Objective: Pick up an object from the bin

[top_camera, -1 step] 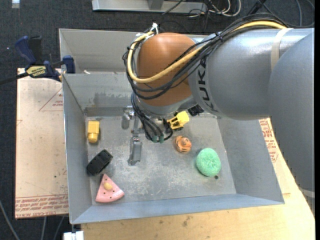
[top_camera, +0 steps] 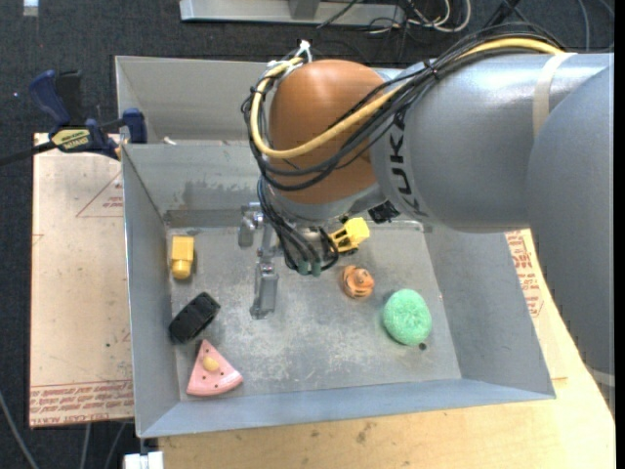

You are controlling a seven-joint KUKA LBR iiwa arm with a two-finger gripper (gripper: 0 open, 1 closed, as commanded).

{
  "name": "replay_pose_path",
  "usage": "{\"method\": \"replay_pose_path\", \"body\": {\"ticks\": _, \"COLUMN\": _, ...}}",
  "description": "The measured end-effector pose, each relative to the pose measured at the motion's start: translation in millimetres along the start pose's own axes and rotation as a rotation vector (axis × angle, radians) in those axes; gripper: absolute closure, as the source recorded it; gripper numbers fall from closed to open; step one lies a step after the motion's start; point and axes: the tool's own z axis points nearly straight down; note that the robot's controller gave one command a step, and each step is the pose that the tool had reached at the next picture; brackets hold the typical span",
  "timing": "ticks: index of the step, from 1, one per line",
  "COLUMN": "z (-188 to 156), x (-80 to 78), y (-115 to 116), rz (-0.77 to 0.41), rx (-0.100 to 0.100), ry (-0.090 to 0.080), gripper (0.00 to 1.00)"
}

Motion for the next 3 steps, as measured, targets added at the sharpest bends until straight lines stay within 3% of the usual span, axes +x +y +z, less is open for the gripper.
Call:
{"method": "replay_pose_path", "body": {"ticks": 1, "z": 12, "x": -17.4, "y": 8, "rz": -0.054, "rx": 0.000, "ry": -0.008, "gripper": 0.00}}
{"method": "replay_pose_path", "body": {"ticks": 2, "z": 56, "x": -38.0, "y": 22, "rz": -0.220, "rx": 0.000, "ry": -0.004, "gripper": 0.00}}
{"method": "replay_pose_path", "body": {"ticks": 3, "z": 79, "x": -16.4, "y": 33, "rz": -0.281, "rx": 0.001, "ry": 0.001, "gripper": 0.00}}
